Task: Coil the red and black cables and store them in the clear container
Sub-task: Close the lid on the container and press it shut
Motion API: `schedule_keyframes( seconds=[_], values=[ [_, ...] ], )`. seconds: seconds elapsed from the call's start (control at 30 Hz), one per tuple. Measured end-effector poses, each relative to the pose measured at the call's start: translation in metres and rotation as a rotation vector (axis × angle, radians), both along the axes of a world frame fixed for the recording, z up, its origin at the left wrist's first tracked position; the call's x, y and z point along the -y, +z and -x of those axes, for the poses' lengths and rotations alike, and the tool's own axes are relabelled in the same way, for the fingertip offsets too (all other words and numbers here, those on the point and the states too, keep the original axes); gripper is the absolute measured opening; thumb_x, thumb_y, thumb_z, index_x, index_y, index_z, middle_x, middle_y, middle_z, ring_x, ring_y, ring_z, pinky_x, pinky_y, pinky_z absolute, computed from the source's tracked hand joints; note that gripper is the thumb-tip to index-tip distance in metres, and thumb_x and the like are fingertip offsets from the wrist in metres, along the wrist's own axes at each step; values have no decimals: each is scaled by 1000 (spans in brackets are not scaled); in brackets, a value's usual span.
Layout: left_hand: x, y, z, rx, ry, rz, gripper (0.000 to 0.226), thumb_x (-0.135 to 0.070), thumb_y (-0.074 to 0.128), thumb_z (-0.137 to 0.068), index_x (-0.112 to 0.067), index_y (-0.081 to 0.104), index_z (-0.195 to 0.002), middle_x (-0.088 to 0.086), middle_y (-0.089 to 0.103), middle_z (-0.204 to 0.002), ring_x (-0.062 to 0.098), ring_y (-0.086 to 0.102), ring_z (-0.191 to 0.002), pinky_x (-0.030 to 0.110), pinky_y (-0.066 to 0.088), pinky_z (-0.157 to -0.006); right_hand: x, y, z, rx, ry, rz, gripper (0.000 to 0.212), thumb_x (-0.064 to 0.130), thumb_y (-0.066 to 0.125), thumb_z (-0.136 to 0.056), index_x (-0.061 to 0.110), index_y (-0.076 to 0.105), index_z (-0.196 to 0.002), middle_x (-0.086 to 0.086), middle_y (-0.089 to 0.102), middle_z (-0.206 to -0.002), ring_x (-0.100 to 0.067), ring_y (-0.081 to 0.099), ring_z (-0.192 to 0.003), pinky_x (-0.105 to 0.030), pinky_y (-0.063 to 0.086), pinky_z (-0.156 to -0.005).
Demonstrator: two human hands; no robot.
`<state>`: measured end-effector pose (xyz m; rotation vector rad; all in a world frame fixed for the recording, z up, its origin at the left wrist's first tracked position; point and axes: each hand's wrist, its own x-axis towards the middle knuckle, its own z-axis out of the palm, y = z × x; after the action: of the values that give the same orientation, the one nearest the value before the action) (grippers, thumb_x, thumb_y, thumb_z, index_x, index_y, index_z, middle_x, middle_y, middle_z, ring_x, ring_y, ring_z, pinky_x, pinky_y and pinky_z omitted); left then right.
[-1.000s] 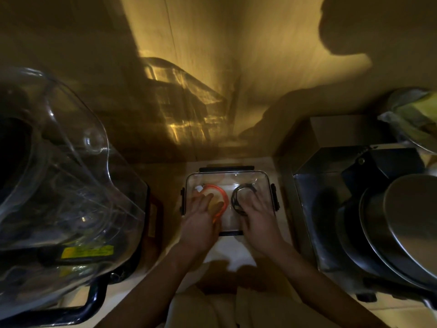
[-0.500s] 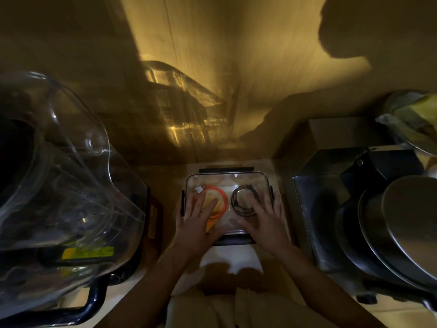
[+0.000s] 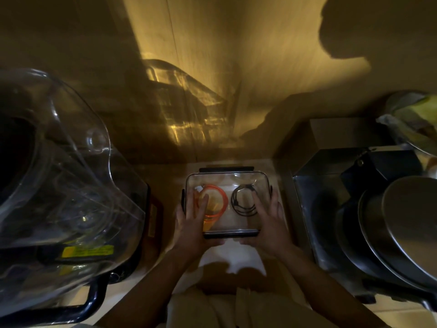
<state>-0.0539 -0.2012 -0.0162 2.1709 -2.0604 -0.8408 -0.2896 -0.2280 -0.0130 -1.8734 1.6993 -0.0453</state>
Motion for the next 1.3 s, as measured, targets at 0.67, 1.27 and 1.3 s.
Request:
schedule_keyframes(
  seconds=[0.67, 1.27, 1.3],
  values=[
    [-1, 10, 3, 62, -26, 25, 128, -69, 73, -65, -43, -19, -149, -1, -43, -154, 46, 21, -136, 45, 43, -101, -1, 3, -1, 35, -55, 44, 135, 58, 87, -52, 56, -9, -147, -16, -9, -159, -38, 11, -146, -49, 33, -114],
    [-2, 5, -1, -5, -4, 11, 129, -75, 71, -59, -46, -17, -149, -6, -37, -157, 52, 10, -141, 54, 43, -102, -2, 3, -2, 24, -73, 21, 136, 60, 86, -52, 60, -15, -143, -18, -6, -158, -43, 14, -145, -55, 34, -112],
    [-2, 6, -1, -24, -2, 6, 129, -76, 71, -58, -46, -16, -149, -6, -37, -156, 52, 4, -143, 57, 39, -104, -2, 2, -2, 20, -70, 16, 136, 62, 85, -53, 59, -15, -144, -18, -11, -160, -43, 8, -147, -57, 31, -114]
  ],
)
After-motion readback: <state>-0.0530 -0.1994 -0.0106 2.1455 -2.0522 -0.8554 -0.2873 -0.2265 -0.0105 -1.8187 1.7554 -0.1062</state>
